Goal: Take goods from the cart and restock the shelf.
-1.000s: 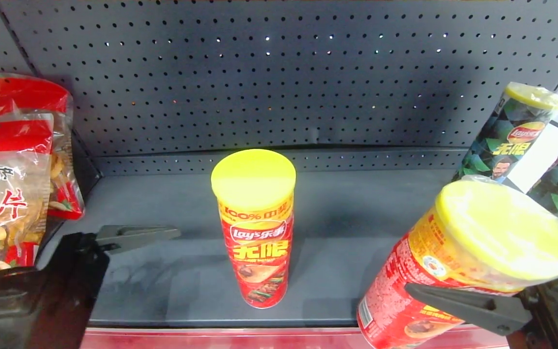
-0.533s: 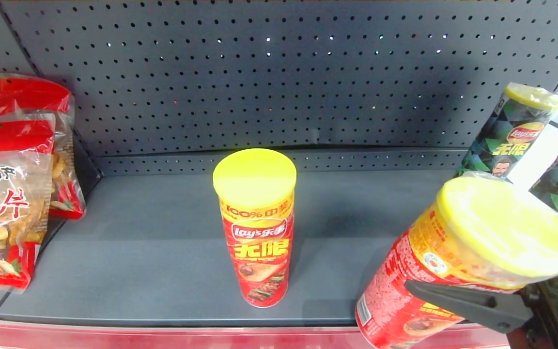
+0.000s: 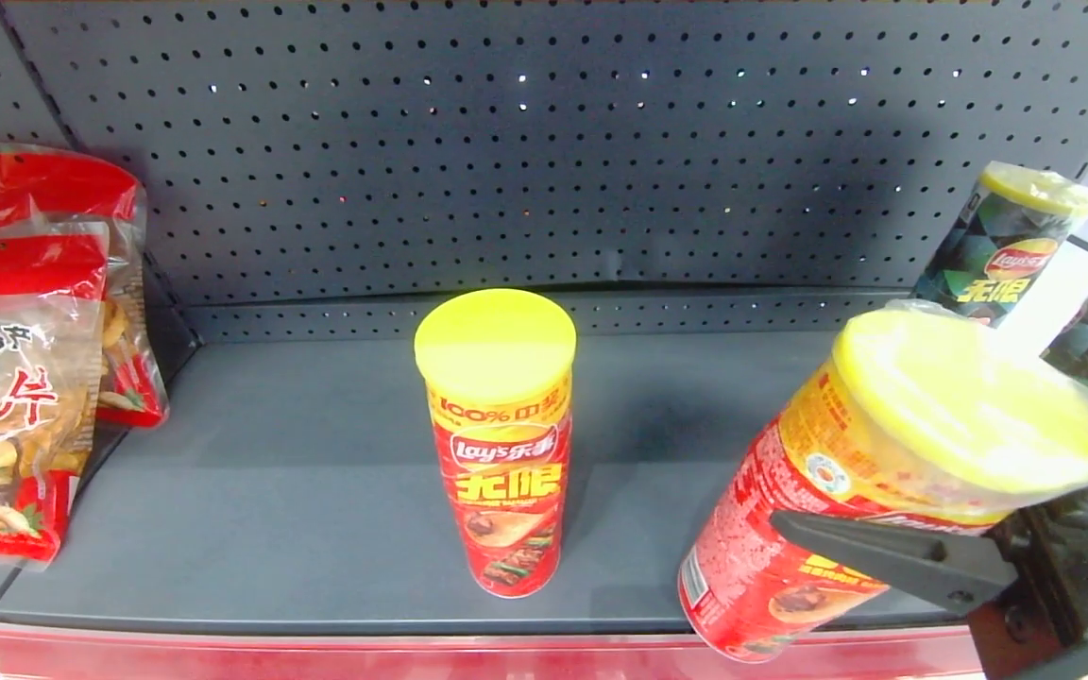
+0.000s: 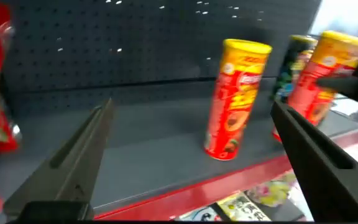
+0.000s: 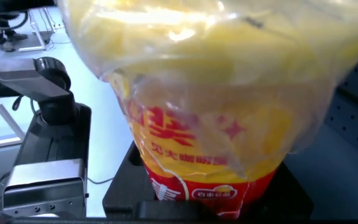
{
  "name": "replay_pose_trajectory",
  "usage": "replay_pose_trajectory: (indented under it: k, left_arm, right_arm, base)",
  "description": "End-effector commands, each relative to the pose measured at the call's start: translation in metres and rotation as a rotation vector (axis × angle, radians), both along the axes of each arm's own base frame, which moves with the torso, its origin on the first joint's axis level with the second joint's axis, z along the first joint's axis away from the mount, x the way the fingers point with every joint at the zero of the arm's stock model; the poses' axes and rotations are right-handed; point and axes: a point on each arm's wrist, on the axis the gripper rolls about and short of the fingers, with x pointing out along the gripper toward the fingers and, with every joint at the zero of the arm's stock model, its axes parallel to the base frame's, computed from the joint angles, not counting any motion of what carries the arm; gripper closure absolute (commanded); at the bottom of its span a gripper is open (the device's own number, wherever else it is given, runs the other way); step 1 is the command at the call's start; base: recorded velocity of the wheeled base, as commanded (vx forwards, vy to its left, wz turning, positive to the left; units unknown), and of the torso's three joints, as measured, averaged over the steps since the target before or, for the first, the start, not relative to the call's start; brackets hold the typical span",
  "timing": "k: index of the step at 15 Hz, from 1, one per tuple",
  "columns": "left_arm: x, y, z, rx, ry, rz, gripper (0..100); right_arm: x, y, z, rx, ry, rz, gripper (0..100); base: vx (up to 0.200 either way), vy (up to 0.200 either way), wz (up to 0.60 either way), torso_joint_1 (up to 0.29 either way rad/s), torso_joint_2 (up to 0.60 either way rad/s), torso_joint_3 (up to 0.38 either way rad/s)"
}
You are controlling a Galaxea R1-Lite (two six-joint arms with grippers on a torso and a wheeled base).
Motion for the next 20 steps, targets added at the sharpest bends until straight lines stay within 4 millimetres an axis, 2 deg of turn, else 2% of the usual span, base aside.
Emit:
replay_pose_trajectory:
  k: [1, 2, 4, 5, 6, 7, 9, 13, 17, 19, 20]
  left_arm:
    - [-0.002, 0.011, 0.042, 0.026, 0.005, -0.235, 0]
    - [-0.001, 0.013, 0.041, 0.035, 0.004, -0.258, 0]
    - [-0.009, 0.015, -0.021, 0.056, -0.002, -0.293, 0]
    - [0.002, 0.015, -0.037, 0.126, -0.052, -0.238, 0]
    - [0.010, 0.016, -0.051, 0.123, -0.055, -0.172, 0]
    - [0.016, 0.018, -0.060, 0.129, -0.042, -0.073, 0]
    - [0.026, 0.027, -0.084, 0.203, 0.171, 0.358, 0]
    - [0.027, 0.031, -0.093, 0.191, 0.275, 0.535, 0]
    - [0.027, 0.031, -0.093, 0.168, 0.279, 0.526, 0]
    - [0.027, 0.029, -0.093, 0.226, 0.261, 0.481, 0]
    - [0.027, 0.030, -0.093, 0.260, 0.256, 0.517, 0]
  right_arm:
    - [0.001, 0.000, 0.001, 0.001, -0.001, -0.002, 100]
    - [0.001, 0.001, 0.001, 0.003, -0.003, -0.002, 100]
    - [0.001, 0.000, 0.004, 0.009, -0.010, -0.006, 100]
    - [0.000, -0.001, 0.003, 0.007, -0.008, -0.006, 100]
    - [-0.002, -0.002, 0.003, 0.011, -0.013, -0.006, 100]
    - [-0.001, -0.002, 0.003, 0.011, -0.013, -0.007, 100]
    - [-0.002, -0.003, 0.003, 0.010, -0.012, -0.009, 100]
    - [-0.002, -0.003, 0.000, 0.003, -0.003, -0.012, 100]
    - [0.003, -0.001, -0.003, -0.007, 0.010, -0.018, 100]
    - [0.003, -0.001, -0.004, -0.010, 0.014, -0.018, 100]
    - [0.003, -0.002, -0.005, -0.010, 0.015, -0.018, 100]
  base:
    - [0.000, 0.000, 0.00, 0.000, 0.00, 0.000]
    - [0.000, 0.000, 0.00, 0.000, 0.00, 0.000]
    - [0.000, 0.000, 0.00, 0.000, 0.00, 0.000]
    - [0.000, 0.000, 0.00, 0.000, 0.00, 0.000]
    - [0.000, 0.000, 0.00, 0.000, 0.00, 0.000]
    - [0.000, 0.000, 0.00, 0.000, 0.00, 0.000]
    - [0.000, 0.000, 0.00, 0.000, 0.00, 0.000]
    - [0.000, 0.000, 0.00, 0.000, 0.00, 0.000]
    - [0.000, 0.000, 0.00, 0.000, 0.00, 0.000]
    - [0.000, 0.000, 0.00, 0.000, 0.00, 0.000]
    - [0.000, 0.000, 0.00, 0.000, 0.00, 0.000]
